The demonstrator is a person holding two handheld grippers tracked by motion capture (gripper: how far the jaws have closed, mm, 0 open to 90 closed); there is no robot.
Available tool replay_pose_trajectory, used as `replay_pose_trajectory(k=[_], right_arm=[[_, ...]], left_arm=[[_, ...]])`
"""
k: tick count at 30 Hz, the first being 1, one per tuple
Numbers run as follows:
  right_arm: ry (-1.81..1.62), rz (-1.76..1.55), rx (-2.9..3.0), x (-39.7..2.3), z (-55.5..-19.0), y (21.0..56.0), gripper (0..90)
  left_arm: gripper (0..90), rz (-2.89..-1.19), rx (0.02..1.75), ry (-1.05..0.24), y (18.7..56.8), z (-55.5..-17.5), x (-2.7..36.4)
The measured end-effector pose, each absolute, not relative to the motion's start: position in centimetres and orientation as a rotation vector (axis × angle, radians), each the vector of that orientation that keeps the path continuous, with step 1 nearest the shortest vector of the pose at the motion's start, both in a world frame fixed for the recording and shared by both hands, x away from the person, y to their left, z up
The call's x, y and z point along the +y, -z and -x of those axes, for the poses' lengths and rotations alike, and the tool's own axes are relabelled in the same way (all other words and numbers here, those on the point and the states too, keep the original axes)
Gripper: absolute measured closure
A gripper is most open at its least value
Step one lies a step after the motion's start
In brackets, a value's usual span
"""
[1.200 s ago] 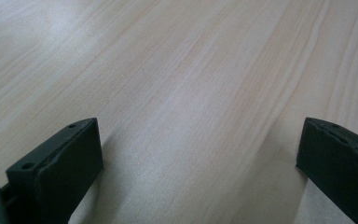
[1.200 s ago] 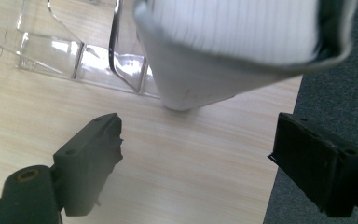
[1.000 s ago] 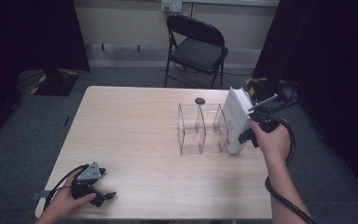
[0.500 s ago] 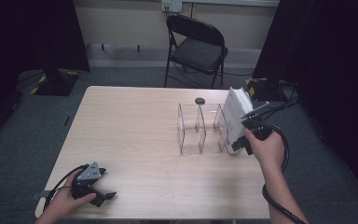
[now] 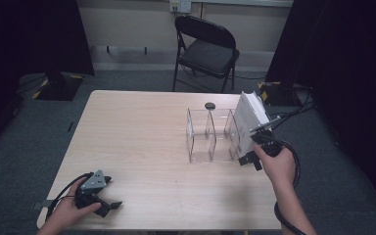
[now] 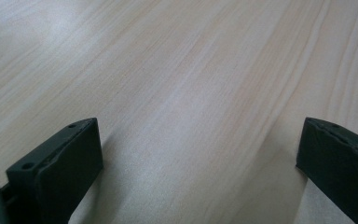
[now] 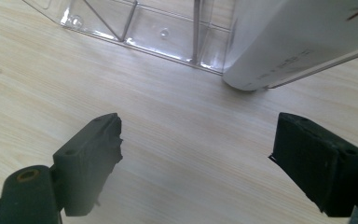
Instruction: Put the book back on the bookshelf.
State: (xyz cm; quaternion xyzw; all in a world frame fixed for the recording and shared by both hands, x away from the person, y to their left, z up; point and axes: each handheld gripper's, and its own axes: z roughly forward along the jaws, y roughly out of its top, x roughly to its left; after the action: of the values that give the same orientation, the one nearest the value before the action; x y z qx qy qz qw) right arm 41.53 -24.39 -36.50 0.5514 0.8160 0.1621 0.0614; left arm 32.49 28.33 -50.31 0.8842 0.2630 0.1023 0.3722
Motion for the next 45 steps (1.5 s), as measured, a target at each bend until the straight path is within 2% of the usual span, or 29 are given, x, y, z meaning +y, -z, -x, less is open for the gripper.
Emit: replay_pose_trajectory(k=[15, 45], right_arm=[[-0.544, -1.624, 2.503, -23.6, -40.3, 37.5, 14.4], [-0.574, -1.458, 2.626, -19.4, -39.6, 39.3, 14.4]], left_arm=[[0.0, -2.266, 0.675, -0.262, 50.3, -32.5, 28.3], [0.0, -2.267, 0.673, -0.262, 50.3, -32.5, 28.3]])
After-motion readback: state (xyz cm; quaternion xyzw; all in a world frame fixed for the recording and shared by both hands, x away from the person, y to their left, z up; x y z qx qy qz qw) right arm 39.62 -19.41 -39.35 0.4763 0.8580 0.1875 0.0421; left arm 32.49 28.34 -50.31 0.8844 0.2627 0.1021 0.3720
